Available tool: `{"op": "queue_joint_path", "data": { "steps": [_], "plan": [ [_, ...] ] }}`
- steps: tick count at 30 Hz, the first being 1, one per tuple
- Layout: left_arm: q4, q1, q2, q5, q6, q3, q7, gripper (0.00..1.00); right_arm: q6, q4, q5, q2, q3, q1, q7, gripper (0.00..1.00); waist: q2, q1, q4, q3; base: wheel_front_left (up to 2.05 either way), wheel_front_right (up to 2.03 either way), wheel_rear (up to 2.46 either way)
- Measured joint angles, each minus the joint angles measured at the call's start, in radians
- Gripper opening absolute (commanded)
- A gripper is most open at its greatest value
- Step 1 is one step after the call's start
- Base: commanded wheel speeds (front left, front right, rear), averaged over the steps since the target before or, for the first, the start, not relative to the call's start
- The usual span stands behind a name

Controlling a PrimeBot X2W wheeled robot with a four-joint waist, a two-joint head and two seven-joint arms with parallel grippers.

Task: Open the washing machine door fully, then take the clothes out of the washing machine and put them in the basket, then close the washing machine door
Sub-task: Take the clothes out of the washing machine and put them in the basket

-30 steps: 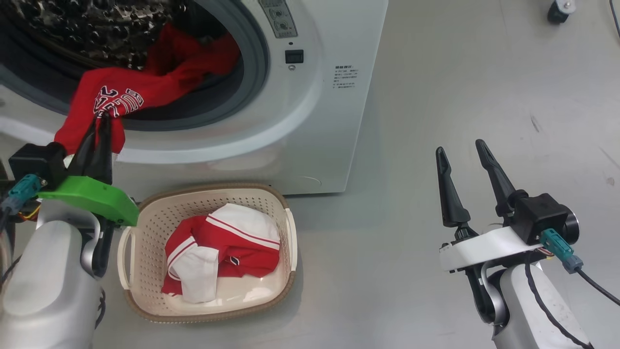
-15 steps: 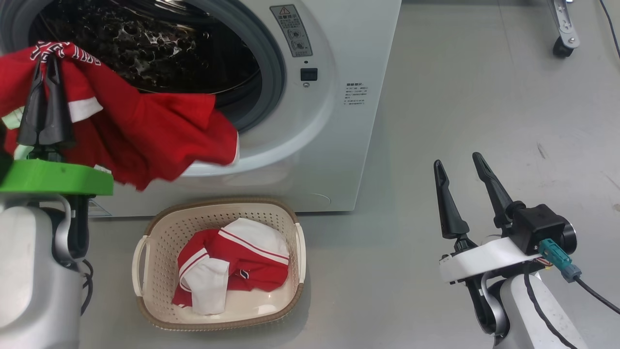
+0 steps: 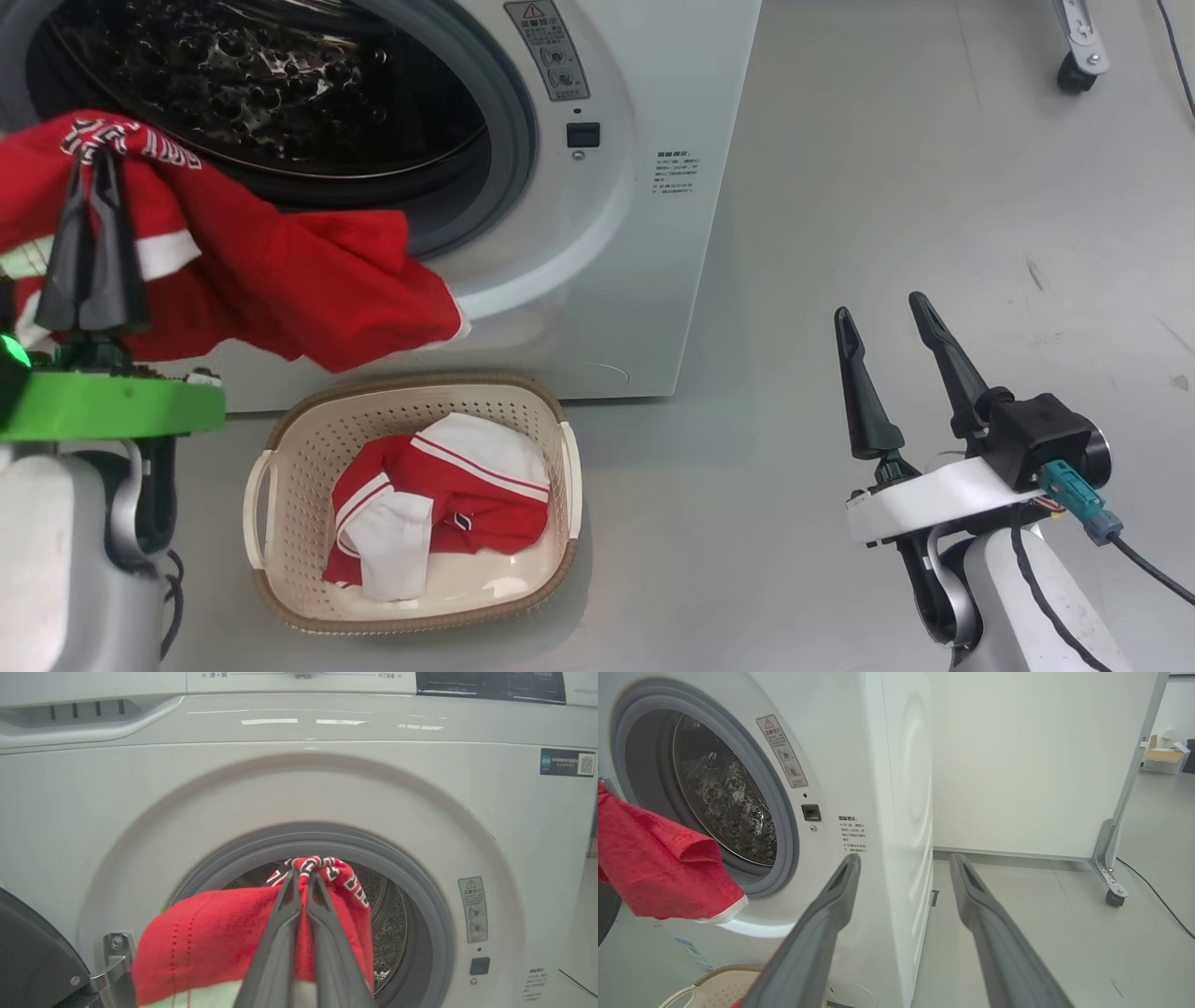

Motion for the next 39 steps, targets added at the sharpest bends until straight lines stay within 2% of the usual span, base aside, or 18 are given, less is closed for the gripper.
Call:
{"op": "queue_joint_path", "data": {
  "steps": [8,18,33,39],
  "plan": [
    [0.001,0.077,-0.01,-0.009,0.0,-0.036,0.001,0.0,0.0,-0.015,0.0,0.0,-0.002,-0.001,0.0,1.0,0.0,0.0,-0.003,0.023,0.0,0.0,0.0],
    [0.097,0.14,-0.014,-0.004,0.0,-0.133,0.055,0.0,0.009,-0.019,-0.005,0.002,0.028,-0.007,0.0,1.0,0.0,0.0,-0.009,0.077,0.0,0.0,0.0],
    [0.273,0.139,0.037,0.022,-0.003,-0.158,0.125,0.0,0.007,-0.049,-0.03,0.005,0.047,-0.052,0.0,1.0,0.0,0.0,-0.054,0.202,0.0,0.0,0.0],
    [0.346,0.1,0.038,0.027,-0.003,-0.163,0.151,0.0,-0.001,-0.061,-0.031,0.009,0.053,-0.067,0.0,1.0,0.0,0.0,-0.081,0.259,0.0,0.0,0.0]
  ]
}}
